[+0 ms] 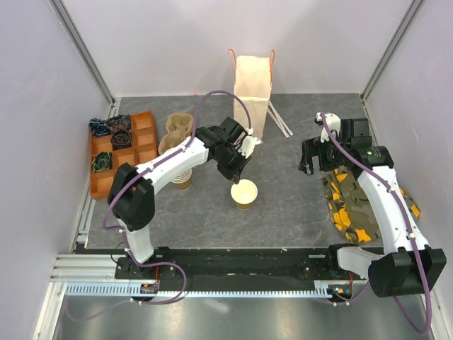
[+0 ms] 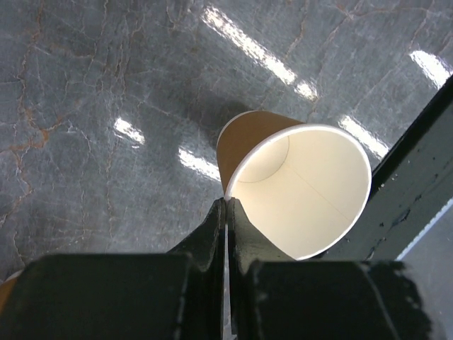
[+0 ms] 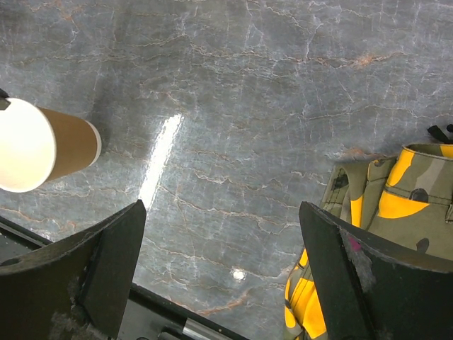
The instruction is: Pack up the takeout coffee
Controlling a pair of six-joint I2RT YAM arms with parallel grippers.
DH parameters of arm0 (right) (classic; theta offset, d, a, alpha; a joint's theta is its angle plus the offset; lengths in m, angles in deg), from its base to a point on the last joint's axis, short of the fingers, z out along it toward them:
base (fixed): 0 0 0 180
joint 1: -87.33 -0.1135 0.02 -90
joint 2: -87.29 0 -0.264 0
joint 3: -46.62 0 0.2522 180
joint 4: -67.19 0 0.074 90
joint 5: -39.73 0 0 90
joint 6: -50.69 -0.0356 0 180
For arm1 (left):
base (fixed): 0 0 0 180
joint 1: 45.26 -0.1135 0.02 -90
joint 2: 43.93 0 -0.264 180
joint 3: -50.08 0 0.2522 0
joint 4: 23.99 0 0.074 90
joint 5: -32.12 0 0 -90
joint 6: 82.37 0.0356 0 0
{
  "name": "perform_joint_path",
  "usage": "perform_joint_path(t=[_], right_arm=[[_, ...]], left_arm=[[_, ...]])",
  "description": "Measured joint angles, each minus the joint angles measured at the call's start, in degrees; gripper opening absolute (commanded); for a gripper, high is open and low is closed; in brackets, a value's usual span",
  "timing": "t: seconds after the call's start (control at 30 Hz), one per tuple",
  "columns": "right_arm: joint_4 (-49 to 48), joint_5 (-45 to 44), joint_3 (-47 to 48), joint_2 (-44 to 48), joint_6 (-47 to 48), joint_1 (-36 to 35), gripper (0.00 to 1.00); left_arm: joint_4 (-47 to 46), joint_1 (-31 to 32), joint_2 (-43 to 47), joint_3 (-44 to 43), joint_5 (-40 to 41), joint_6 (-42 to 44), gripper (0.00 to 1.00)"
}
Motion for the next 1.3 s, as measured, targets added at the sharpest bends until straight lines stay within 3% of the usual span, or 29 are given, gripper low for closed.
perform_joint_path(t=[0.23,0.3,0.4,0.43,0.53,0.67,0.8,1.07,1.3], right_arm=[[-0.3,0.0,0.0,-0.4,0.0,0.0,0.98],[-0.4,0.0,0.0,-0.4,0.0,0.0,0.98],[-0.5,0.0,0.0,-0.4,0.0,0.0,0.98],[-0.5,-0.1,0.0,-0.4,0.0,0.0,0.98],[-0.6,-0.4,0.0,-0.4,0.0,0.0,0.98],[-0.6,-0.8,0.0,-0.4,0.0,0.0,0.98],[-0.6,-0.9,0.0,-0.4,0.0,0.0,0.98],[-0.6,-0.9,0.0,-0.3,0.0,0.0,0.98],[-0.7,-0.8,-0.5,0.3,0.0,0.0,0.98]], left_arm=[[-3.9,0.2,0.0,3.7,0.1,-1.1,0.03],[-4.4,0.3,0.0,4.4,0.2,-1.4,0.08],[-5.4,0.3,0.0,5.0,0.2,-1.7,0.26],[-5.7,0.3,0.0,5.1,0.2,-1.9,0.37],[-6.1,0.3,0.0,5.7,0.6,-2.5,0.52],[-6.1,0.3,0.1,5.9,1.6,-2.7,0.61],[-5.9,0.2,2.0,5.9,1.6,-2.4,0.79],[-1.7,-5.2,18.4,4.4,1.5,2.6,0.85],[4.4,-21.2,29.6,2.6,0.4,5.5,0.81]])
